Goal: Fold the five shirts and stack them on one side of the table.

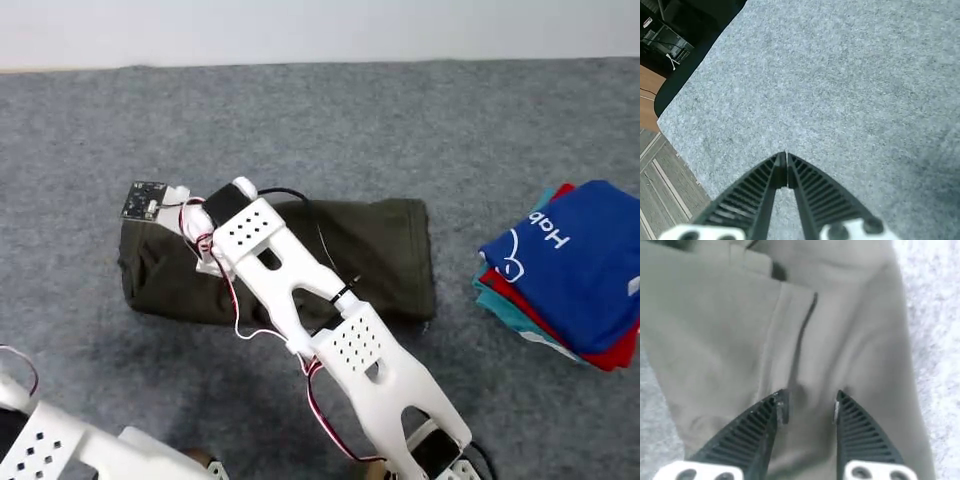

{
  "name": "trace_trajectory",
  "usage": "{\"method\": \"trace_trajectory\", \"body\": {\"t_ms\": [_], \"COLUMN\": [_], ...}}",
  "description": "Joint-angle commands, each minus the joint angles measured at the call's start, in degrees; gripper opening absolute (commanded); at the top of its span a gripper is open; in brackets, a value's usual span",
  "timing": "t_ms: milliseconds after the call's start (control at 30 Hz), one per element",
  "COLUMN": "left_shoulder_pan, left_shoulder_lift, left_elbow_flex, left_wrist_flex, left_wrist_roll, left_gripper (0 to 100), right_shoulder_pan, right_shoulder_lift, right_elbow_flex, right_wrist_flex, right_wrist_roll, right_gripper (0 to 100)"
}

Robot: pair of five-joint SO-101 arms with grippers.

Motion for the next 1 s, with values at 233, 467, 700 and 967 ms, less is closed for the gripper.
{"method": "trace_trajectory", "body": {"t_ms": [233, 467, 700, 967], "left_shoulder_pan": [0.1, 0.2, 0.2, 0.2], "left_shoulder_lift": [-0.6, -0.6, -0.6, -0.6], "left_elbow_flex": [-0.3, 1.4, 1.9, 2.0], "left_wrist_flex": [-0.9, -0.9, -0.9, -0.9], "left_wrist_roll": [0.4, 0.3, -3.0, -3.3], "left_gripper": [1, 1, 1, 1], "right_shoulder_pan": [0.2, 7.3, 9.9, 10.3], "right_shoulder_lift": [-2.7, -3.5, -13.2, -14.4], "right_elbow_flex": [-14.2, -14.6, 1.8, 22.8], "right_wrist_flex": [13.3, 14.5, 14.4, 14.1], "right_wrist_roll": [-4.7, -12.1, -19.7, -20.7], "right_gripper": [10.2, 0.7, 0.9, 0.9]}}
